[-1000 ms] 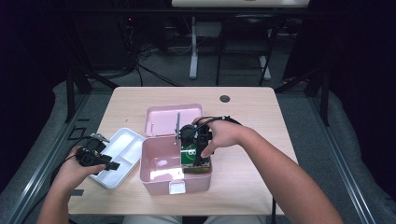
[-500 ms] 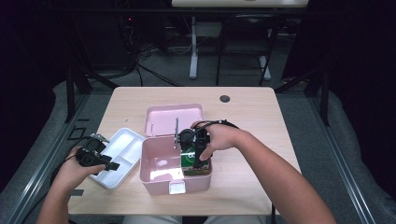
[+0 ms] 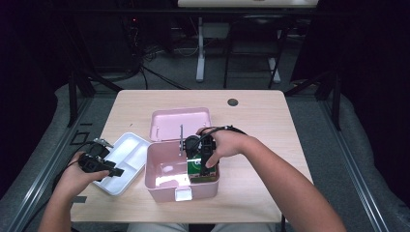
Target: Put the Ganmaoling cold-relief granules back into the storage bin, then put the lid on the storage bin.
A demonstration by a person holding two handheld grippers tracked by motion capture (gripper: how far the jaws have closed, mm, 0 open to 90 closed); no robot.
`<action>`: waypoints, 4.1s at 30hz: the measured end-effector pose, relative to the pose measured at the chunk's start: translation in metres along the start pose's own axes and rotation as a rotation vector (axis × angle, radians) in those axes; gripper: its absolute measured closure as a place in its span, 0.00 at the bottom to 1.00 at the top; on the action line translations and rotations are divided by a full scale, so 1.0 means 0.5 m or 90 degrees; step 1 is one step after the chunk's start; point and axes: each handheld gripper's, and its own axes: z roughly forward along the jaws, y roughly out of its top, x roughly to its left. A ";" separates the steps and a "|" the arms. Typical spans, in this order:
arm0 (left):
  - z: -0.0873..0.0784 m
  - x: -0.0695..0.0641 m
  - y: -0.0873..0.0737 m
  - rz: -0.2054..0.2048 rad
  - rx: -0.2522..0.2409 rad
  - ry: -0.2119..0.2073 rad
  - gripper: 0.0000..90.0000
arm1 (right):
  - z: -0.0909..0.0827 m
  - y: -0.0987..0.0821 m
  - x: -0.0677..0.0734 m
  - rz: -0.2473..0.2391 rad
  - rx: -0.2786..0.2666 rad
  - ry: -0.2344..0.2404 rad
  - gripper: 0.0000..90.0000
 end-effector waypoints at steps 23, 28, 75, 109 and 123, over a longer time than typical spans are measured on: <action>0.000 0.001 0.000 0.002 0.001 0.000 0.53 | -0.010 0.005 -0.005 0.021 0.003 -0.008 0.24; 0.000 0.000 0.000 0.001 0.001 0.000 0.53 | -0.027 0.001 0.000 0.034 -0.001 -0.010 0.24; 0.025 0.028 0.015 -0.040 0.055 0.024 0.60 | -0.083 -0.255 0.030 0.293 -0.039 -0.099 0.30; 0.084 0.062 0.067 -0.017 0.162 0.057 0.81 | 0.033 -0.369 0.077 0.550 -0.192 -0.185 0.37; 0.114 0.068 0.086 -0.022 0.201 0.070 0.93 | 0.044 -0.395 0.085 0.598 -0.223 -0.205 0.38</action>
